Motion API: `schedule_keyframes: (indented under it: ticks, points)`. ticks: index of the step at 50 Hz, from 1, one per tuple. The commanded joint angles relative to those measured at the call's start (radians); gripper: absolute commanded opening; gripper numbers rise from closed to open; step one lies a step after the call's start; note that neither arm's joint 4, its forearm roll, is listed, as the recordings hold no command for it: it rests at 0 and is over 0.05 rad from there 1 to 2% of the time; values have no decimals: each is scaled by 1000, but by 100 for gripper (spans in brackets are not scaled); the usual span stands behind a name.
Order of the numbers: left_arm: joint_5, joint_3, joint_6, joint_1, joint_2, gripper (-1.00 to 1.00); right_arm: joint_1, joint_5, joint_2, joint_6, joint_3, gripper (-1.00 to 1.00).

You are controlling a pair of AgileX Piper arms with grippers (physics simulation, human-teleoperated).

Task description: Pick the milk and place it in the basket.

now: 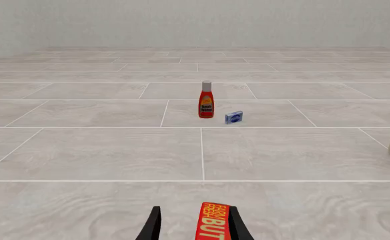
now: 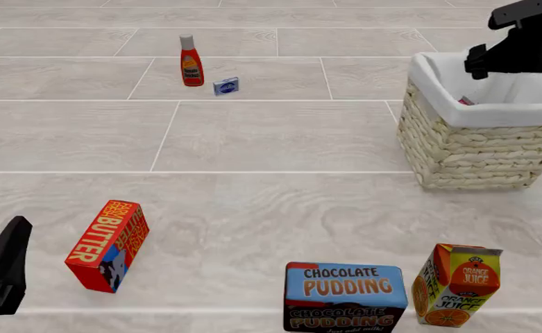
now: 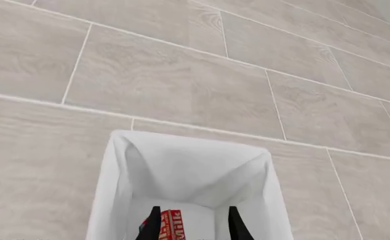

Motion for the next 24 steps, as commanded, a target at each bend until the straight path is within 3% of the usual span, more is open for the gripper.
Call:
schedule_keyframes:
  ticks: [1, 13, 24]
  points:
    - [0, 0, 0, 0, 0, 100, 8, -18, -118, 22, 78, 100]
    - [0, 0, 0, 0, 0, 100, 14, -108, -267, 67, 255, 100]
    - [0, 0, 0, 0, 0, 100, -2, -247, -460, 119, 506, 100]
